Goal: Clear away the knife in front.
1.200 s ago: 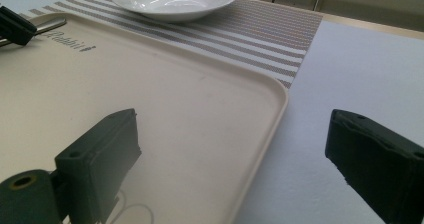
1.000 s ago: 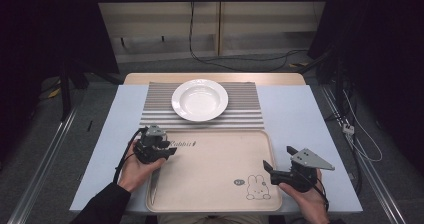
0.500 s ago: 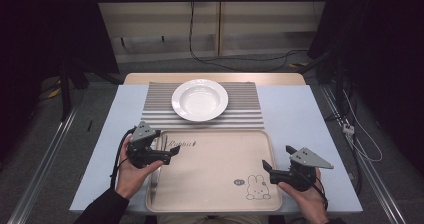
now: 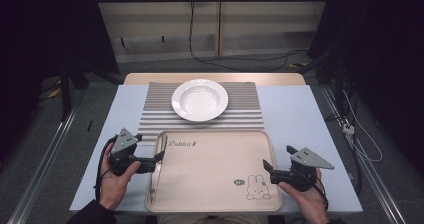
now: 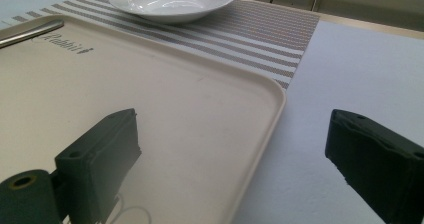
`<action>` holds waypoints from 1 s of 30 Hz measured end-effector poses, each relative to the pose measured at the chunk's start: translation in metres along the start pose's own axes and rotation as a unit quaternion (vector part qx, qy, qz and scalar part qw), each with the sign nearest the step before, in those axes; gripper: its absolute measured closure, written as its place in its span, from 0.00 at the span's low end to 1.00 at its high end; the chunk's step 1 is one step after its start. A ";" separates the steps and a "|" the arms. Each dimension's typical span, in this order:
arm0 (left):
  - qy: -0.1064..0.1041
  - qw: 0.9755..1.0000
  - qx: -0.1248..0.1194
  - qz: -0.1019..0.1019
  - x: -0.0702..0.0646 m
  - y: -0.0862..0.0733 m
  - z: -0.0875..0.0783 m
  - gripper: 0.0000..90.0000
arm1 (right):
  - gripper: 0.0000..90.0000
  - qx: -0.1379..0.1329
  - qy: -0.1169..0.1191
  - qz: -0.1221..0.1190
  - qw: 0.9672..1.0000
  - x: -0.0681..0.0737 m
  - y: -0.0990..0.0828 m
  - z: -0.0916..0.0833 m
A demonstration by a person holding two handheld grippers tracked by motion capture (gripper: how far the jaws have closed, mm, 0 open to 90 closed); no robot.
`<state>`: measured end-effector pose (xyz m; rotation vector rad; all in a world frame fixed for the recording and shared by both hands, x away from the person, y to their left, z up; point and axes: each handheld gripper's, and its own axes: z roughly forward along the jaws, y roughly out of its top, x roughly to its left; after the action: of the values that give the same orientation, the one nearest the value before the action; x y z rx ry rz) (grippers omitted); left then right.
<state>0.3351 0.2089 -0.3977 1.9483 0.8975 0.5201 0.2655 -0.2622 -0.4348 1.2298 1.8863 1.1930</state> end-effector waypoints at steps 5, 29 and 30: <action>-0.003 1.000 0.012 -0.015 0.003 -0.009 -0.006 0.06 | 0.08 -0.004 -0.002 0.003 1.000 -0.001 0.000 -0.002; 0.025 0.998 0.012 -0.056 0.014 -0.035 -0.013 0.06 | 0.08 -0.008 -0.012 0.007 1.000 -0.002 -0.001 -0.005; 0.021 0.998 0.012 -0.058 0.014 -0.035 -0.013 0.06 | 0.08 -0.008 -0.012 0.008 1.000 -0.002 -0.001 -0.005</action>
<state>0.3224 0.2386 -0.4216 1.8998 1.0408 0.4865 0.2612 -0.2660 -0.4336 1.2466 1.8495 1.1933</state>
